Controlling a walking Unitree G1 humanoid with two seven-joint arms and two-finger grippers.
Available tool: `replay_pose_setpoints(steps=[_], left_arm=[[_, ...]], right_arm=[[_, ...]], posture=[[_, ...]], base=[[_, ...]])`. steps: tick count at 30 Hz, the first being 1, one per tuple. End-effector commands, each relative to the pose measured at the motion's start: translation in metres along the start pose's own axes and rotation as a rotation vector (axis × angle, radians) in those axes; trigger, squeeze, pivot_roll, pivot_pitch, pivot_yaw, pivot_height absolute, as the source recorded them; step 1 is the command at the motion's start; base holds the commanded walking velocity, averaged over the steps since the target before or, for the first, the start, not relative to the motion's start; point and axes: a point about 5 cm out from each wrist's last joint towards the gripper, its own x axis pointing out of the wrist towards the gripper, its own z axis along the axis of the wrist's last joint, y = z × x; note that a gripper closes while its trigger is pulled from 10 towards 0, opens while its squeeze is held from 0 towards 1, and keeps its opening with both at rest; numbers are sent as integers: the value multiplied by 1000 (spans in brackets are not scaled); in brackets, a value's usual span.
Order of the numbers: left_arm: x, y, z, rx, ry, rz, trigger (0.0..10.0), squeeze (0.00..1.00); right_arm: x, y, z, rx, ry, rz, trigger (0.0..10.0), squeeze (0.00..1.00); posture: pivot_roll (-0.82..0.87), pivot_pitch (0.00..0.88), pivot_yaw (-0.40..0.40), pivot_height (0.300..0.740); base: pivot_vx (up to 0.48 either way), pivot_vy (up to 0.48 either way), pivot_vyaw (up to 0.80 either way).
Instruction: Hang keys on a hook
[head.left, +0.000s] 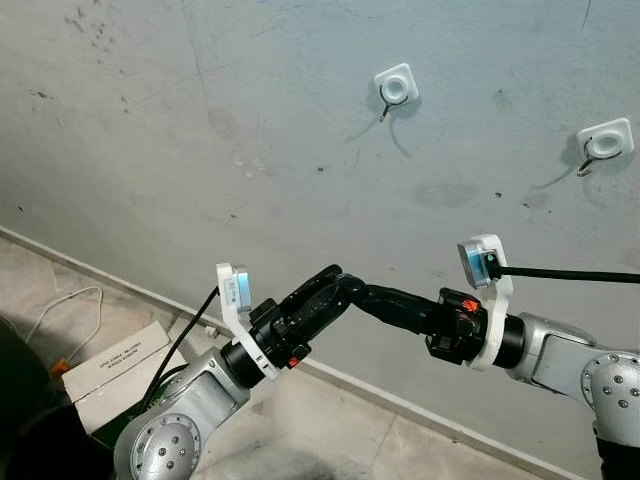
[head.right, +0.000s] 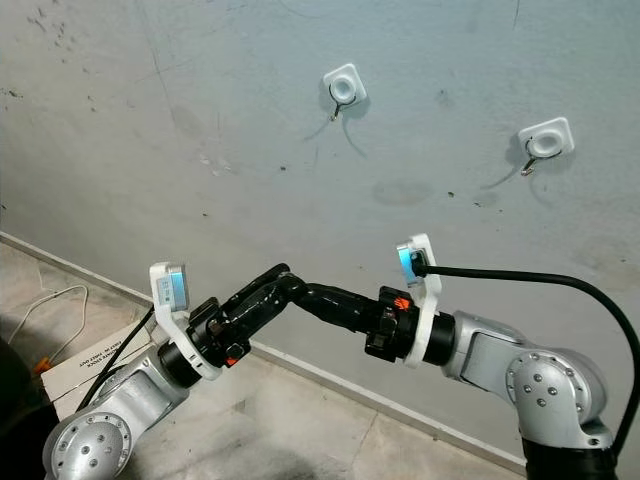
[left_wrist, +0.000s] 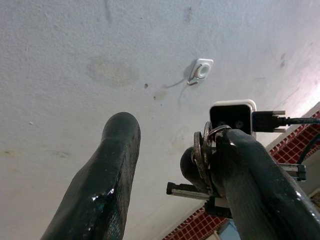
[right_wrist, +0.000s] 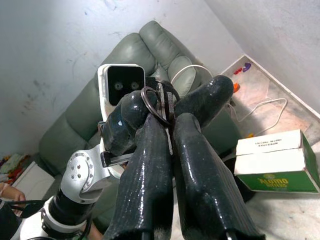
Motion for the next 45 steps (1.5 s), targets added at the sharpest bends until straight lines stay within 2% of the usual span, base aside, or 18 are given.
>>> replay_pose_setpoints(steps=[1, 4, 7, 8, 9, 21, 25, 27, 28, 29, 33, 34, 35, 36, 38, 43, 44, 45], left_arm=[[-10, 6, 11, 5, -52, 62, 10000, 0], [-11, 5, 8, -4, -40, 58, 10000, 0], [-11, 5, 7, -26, -57, 55, 8863, 0], [-11, 6, 7, -30, -60, 55, 2941, 0], [-11, 6, 7, -37, -60, 54, 0, 0], [-13, 0, -1, -64, -9, 36, 0, 0], [-12, -4, -2, -74, 2, 16, 1843, 0], [-12, -8, -3, -91, 15, -13, 8118, 0], [-12, -8, -3, -92, 18, -15, 8118, 0], [-13, -9, -3, -94, 23, -19, 10000, 0], [-17, -11, -4, -105, 55, -38, 10000, 0], [-18, -11, -4, -106, 59, -36, 7216, 0], [-18, -10, -4, -106, 61, -35, 7216, 0], [-19, -10, -3, -113, 59, -31, 863, 0], [-19, -10, -3, -115, 61, -30, 0, 0], [-19, -10, -3, -107, 65, -23, 392, 0], [-19, -10, -3, -104, 65, -23, 2549, 0], [-18, -10, -3, -109, 64, -27, 3412, 0]], right_arm=[[0, 4, -1, 0, 21, 29, 10000, 0], [0, 4, -1, -2, 23, 32, 10000, 0], [0, 4, -1, -2, 23, 33, 10000, 0], [0, 4, -1, -2, 23, 33, 10000, 0], [0, 4, -1, -2, 23, 33, 10000, 0], [-1, 4, -3, -4, 29, 28, 10000, 0], [-1, 4, -3, -4, 30, 29, 10000, 0], [-1, 4, -3, -5, 32, 30, 10000, 0], [-1, 4, -3, -5, 32, 30, 10000, 0], [-1, 4, -3, -5, 32, 30, 10000, 0], [-1, 3, -2, -7, 33, 28, 10000, 0], [-1, 3, -2, -8, 34, 27, 10000, 0], [-1, 3, -2, -9, 34, 27, 10000, 0], [-1, 3, -2, -9, 33, 27, 10000, 0], [-1, 3, -3, -10, 33, 28, 10000, 0], [0, 4, -3, -11, 36, 32, 10000, 0], [0, 4, -3, -12, 36, 33, 10000, 0], [0, 4, -3, -12, 36, 33, 10000, 0]], posture=[[-50, 94, -44, 740], [-49, 92, -44, 740], [-49, 92, -44, 740], [-49, 92, -44, 740], [-49, 92, -44, 740], [-51, 99, -48, 740], [-50, 100, -51, 740], [-50, 100, -51, 740], [-50, 100, -51, 740], [-50, 100, -51, 740], [-52, 102, -52, 740], [-52, 102, -52, 740], [-52, 102, -52, 740], [-52, 102, -52, 740], [-52, 102, -52, 740], [-52, 102, -52, 740], [-50, 102, -53, 740], [-51, 102, -54, 740]], base=[[0, 0, 0], [0, 0, 0], [0, 0, 0], [0, 0, 0], [0, 0, 0], [0, 0, 0], [0, 0, 0], [0, 0, 0], [0, 0, 0], [0, 0, 0], [0, 0, 0], [0, 0, 0], [0, 0, 0], [0, 0, 0], [0, 0, 0], [0, 0, 0], [0, 0, 0], [0, 0, 0]])
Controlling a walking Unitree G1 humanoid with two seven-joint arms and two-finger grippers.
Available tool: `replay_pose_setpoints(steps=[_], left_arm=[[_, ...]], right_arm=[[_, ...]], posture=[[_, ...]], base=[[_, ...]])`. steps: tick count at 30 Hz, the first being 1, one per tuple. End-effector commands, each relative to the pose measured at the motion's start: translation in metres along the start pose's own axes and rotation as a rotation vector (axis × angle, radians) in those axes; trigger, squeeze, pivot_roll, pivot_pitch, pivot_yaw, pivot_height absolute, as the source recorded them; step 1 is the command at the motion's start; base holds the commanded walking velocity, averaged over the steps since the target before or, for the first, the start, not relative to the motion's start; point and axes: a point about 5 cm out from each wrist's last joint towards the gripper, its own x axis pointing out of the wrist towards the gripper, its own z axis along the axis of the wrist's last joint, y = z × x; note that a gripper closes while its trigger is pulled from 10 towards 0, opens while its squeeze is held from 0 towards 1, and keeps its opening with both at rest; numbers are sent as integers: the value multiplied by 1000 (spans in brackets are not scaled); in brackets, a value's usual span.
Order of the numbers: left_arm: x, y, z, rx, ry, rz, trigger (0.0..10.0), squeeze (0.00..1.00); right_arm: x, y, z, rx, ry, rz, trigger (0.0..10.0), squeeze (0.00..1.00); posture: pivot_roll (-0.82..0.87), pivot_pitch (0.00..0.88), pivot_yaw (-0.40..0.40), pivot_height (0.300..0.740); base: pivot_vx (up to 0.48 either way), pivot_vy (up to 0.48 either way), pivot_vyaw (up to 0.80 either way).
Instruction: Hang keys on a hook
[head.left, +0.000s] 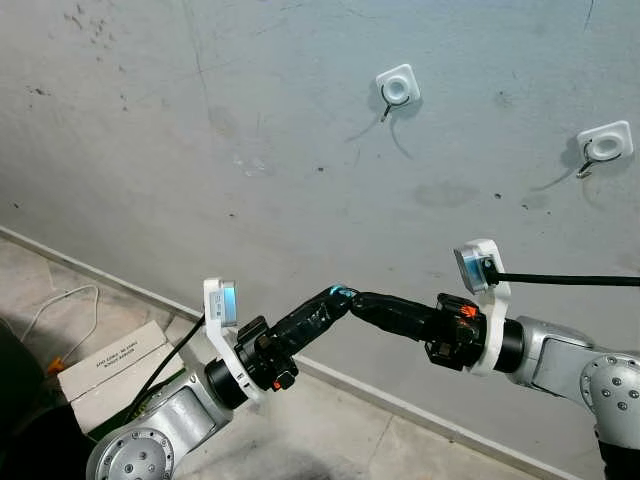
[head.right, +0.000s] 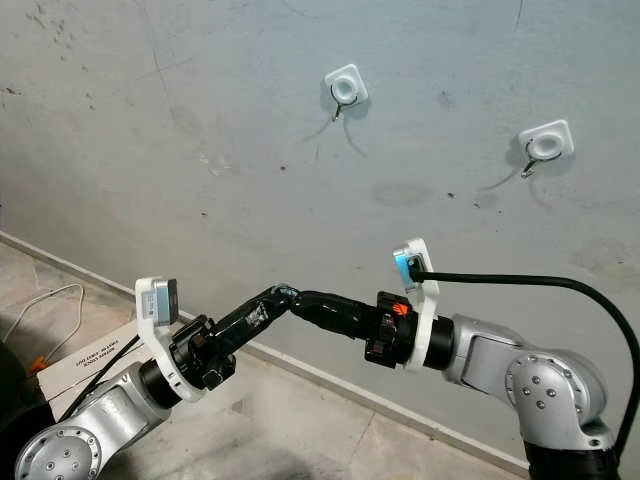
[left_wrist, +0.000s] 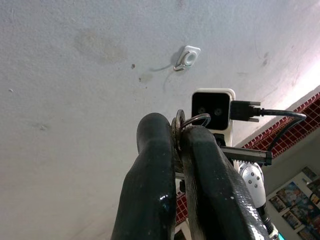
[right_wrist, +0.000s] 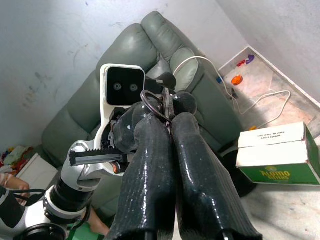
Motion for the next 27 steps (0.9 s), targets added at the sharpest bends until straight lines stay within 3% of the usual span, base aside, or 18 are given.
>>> replay_pose_setpoints(steps=[1, 2, 17, 27], left_arm=[[0, -2, -1, 3, 7, 0, 3412, 0], [0, -2, 0, -2, 4, -3, 0, 0], [1, -2, 2, -4, -8, 3, 0, 0], [6, -2, 2, -3, -32, 4, 0, 0]], right_arm=[[1, 3, 1, -18, 7, 17, 10000, 0], [0, 3, 1, -18, 7, 16, 10000, 0], [1, 2, 0, -25, 7, 7, 10000, 0], [4, 3, 2, -134, 40, -25, 10000, 0]], posture=[[-51, 102, -54, 740], [-51, 102, -54, 740], [-49, 102, -51, 740], [-49, 102, -50, 740]], base=[[0, 0, 0], [0, 0, 0], [0, 0, 0], [0, 0, 0]])
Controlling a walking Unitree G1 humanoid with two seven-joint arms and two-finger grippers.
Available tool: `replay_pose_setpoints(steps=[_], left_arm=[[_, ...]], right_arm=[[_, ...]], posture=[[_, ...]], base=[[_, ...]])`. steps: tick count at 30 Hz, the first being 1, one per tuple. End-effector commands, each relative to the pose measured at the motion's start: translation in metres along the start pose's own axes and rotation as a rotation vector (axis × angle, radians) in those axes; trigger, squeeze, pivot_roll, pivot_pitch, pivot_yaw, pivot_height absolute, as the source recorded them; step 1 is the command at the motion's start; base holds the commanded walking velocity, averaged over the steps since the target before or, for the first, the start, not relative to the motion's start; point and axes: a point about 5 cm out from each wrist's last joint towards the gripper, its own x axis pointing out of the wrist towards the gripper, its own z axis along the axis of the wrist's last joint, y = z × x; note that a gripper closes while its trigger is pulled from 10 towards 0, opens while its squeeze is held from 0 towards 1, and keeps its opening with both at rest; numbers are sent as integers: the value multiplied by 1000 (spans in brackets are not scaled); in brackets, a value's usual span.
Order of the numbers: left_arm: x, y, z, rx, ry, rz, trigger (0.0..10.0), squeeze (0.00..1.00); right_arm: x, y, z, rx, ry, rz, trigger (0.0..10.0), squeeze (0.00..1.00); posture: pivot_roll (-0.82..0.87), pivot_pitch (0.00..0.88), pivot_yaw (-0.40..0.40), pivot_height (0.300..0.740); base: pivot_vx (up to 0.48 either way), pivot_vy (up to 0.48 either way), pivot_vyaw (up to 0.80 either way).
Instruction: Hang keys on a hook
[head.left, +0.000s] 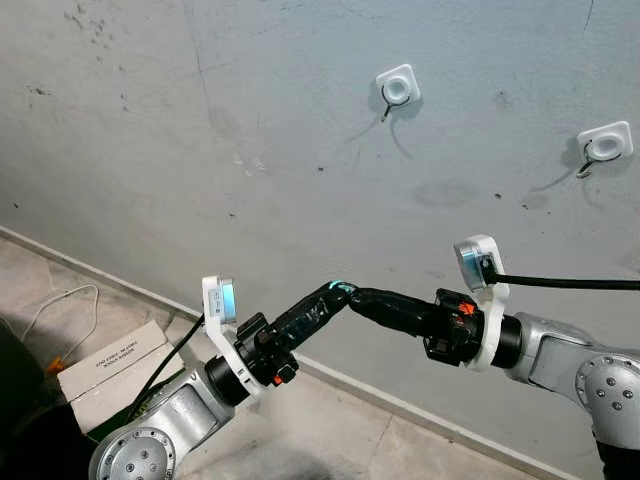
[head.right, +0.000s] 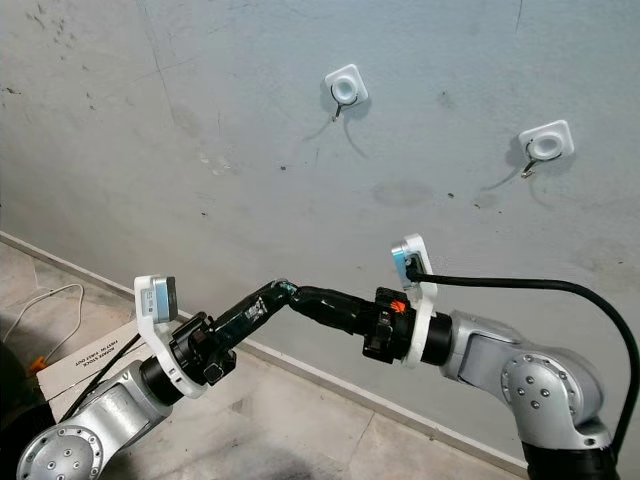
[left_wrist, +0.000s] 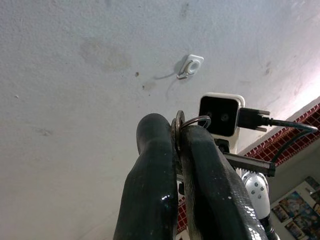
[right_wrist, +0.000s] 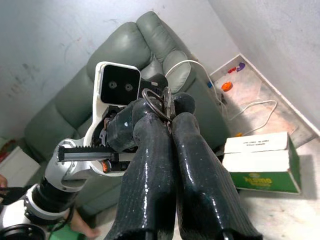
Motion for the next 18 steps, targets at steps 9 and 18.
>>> replay_pose_setpoints(steps=[9, 18], left_arm=[[4, -3, 0, 5, 8, -15, 0, 0], [4, -2, -3, 8, 15, -9, 0, 0]], right_arm=[[1, 2, -4, -50, 44, -7, 10000, 1000], [1, 0, -4, -65, 47, -7, 10000, 1000]], posture=[[-49, 102, -50, 740], [-49, 94, -46, 740]], base=[[0, 0, 0], [0, 0, 0]])
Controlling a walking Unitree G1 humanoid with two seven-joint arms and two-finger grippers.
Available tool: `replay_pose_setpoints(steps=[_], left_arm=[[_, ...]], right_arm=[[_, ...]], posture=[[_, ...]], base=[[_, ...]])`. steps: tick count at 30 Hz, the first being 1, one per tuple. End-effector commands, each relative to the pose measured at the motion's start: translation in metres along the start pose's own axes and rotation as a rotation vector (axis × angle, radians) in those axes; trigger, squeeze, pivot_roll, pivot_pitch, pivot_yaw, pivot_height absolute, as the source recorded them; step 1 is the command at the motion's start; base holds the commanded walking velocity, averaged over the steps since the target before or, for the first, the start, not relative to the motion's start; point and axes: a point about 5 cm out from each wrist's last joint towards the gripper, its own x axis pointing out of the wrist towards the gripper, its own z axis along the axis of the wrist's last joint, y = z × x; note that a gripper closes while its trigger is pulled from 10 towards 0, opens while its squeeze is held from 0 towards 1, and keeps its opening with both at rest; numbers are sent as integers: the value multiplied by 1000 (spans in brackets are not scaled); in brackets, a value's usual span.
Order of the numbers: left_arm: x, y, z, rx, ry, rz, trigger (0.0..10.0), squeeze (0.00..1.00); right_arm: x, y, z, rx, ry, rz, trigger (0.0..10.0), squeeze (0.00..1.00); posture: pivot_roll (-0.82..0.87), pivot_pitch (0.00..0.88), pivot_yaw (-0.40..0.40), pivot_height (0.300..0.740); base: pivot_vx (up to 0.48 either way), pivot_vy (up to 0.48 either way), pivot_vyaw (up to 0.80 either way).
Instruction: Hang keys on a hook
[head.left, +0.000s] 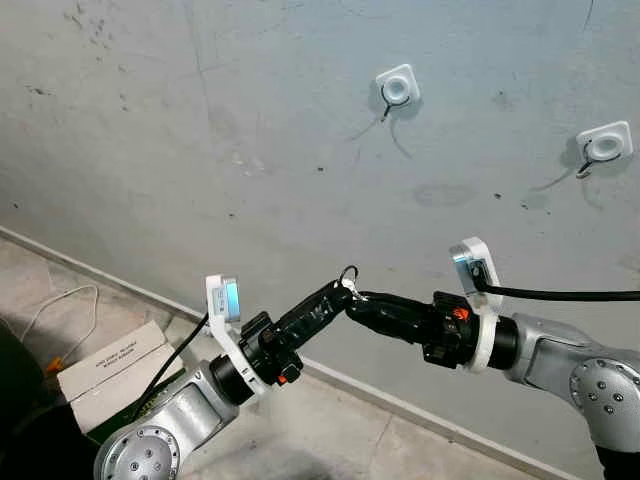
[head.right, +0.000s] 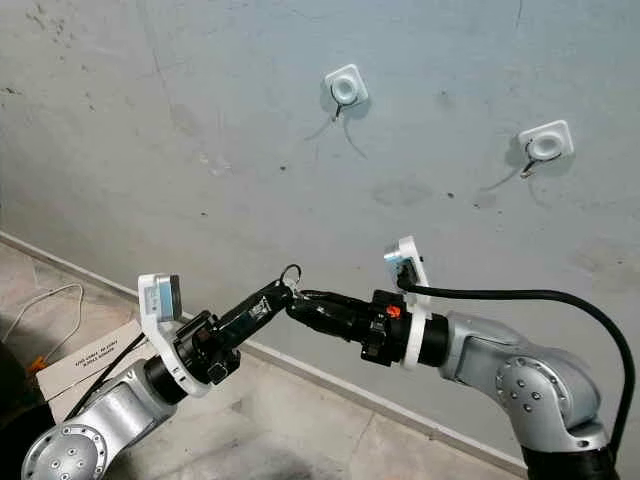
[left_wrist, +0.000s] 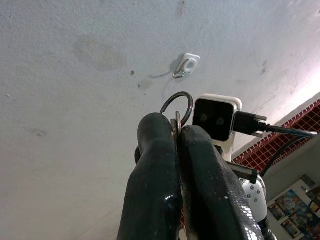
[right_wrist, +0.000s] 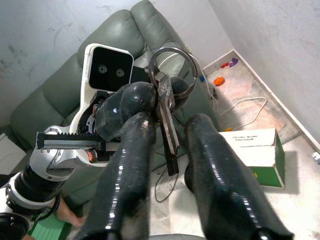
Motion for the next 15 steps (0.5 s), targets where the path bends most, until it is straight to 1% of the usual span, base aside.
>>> replay_pose_setpoints(steps=[1, 6, 7, 8, 11, 12, 15], left_arm=[[0, 0, -1, 11, 13, 5, 0, 0], [0, 0, -1, 20, 28, 6, 0, 0], [-1, -1, -1, 24, 33, 6, 0, 0], [-2, -1, -1, 27, 44, 5, 0, 0], [-4, -1, -2, 45, 72, 3, 0, 0], [-4, -2, -1, 28, 67, -4, 0, 0], [-5, -7, 0, -12, 80, -36, 0, 0]], right_arm=[[0, 2, 0, -23, 11, 6, 10000, 1000], [-1, 1, 0, -47, 18, -10, 10000, 1000], [-2, 0, 1, -66, 24, -24, 10000, 1000], [-4, -3, 2, -99, 36, -63, 10000, 1000], [-7, -6, 4, -142, 51, -106, 10000, 1000], [-9, -8, 6, -168, 53, -128, 10000, 1000], [-16, -11, 11, -179, 46, -147, 10000, 1000]], posture=[[-49, 94, -46, 740], [-49, 94, -46, 740], [-49, 94, -46, 740], [-49, 94, -46, 740], [-49, 92, -44, 740], [-49, 92, -44, 740], [-49, 92, -44, 740]], base=[[0, 0, 0], [0, 0, 0], [0, 0, 0], [0, 0, 0], [0, 0, 0], [0, 0, 0], [0, 0, 0]])
